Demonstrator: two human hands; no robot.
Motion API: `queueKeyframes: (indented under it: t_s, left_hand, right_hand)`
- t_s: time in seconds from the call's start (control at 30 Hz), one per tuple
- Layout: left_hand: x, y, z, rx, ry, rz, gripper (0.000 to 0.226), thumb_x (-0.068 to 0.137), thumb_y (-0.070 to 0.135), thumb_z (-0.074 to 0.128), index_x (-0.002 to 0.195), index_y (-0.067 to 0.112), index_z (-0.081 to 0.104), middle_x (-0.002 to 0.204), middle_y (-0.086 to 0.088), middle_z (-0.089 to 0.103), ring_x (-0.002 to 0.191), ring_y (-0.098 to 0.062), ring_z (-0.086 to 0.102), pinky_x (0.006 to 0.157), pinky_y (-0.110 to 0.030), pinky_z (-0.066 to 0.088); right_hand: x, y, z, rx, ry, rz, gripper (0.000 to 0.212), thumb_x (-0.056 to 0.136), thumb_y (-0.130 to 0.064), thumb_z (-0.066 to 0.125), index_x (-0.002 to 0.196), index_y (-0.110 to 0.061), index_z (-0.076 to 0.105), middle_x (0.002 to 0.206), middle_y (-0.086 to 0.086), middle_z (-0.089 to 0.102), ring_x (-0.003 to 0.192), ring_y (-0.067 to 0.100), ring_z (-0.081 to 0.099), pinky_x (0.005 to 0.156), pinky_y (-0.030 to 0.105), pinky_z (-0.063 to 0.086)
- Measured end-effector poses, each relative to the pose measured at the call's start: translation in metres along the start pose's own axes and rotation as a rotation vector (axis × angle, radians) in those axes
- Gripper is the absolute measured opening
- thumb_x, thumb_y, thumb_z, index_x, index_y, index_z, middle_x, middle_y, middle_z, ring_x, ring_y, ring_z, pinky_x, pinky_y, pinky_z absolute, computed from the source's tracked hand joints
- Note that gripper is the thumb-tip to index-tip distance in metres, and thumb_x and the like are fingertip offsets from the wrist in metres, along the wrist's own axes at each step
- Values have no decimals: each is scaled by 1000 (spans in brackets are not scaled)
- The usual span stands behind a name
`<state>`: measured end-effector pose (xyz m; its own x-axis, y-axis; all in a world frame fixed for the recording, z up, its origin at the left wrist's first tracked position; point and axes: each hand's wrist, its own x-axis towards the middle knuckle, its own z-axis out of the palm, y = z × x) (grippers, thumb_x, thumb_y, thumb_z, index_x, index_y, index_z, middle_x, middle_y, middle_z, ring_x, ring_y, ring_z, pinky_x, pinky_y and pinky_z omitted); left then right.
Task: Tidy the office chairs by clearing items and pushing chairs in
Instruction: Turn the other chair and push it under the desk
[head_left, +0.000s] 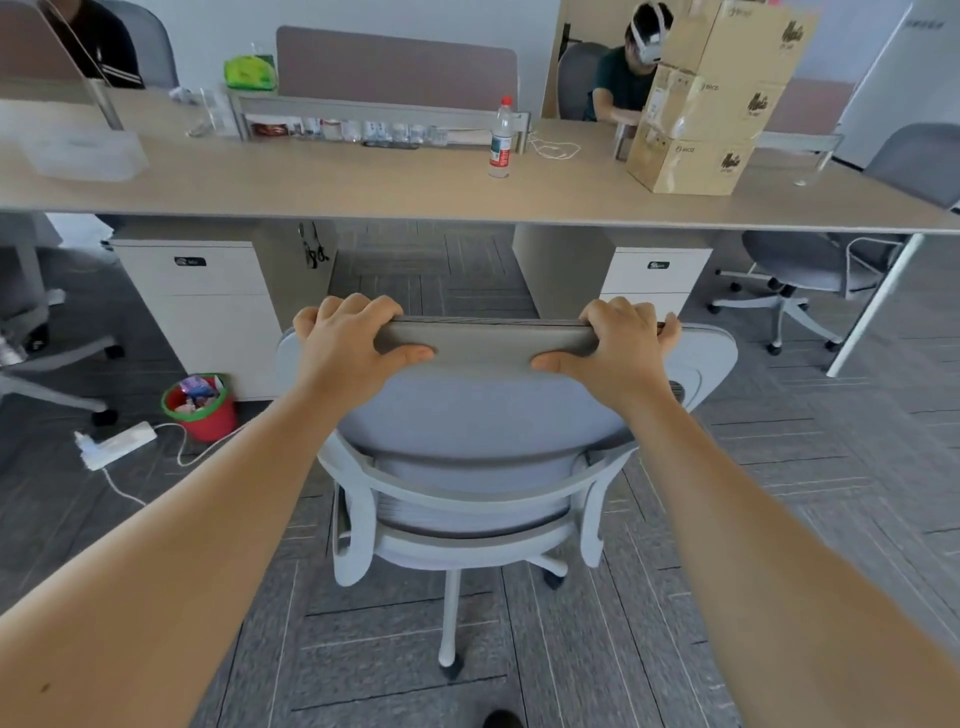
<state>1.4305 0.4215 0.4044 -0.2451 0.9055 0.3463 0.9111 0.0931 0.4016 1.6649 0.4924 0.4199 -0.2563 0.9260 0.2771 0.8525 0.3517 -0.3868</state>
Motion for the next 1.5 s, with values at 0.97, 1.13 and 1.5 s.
queueKeyframes:
  t_s: [0.97,1.13,1.5]
  left_hand:
    - [272,-30,99,101,40,-143,45,83,29,59,123,9,52,125,-20,52,124,-40,35,111,-54,16]
    - [327,-47,114,78,51,-138,53,77,44,62,117,11,53,120,-17,52,123,-38,35,112,-52,12]
    - [437,-68,147,142,34,-143,53,78,50,55,114,12,52,118,-19,52,118,-38,38,110,-55,18]
  right_hand:
    - [305,47,79,-54,-84,-217,42,82,-40,59,113,-12,50,117,6,52,116,26,39,109,43,11]
    - [359,39,100,-73,-89,-179,41,83,-39,58,112,-11,50,119,7,52,118,27,39,111,46,10]
    - [470,40,133,-128,-103,-134,39,84,-37,57,111,-10,49,120,10,49,116,29,38,112,48,8]
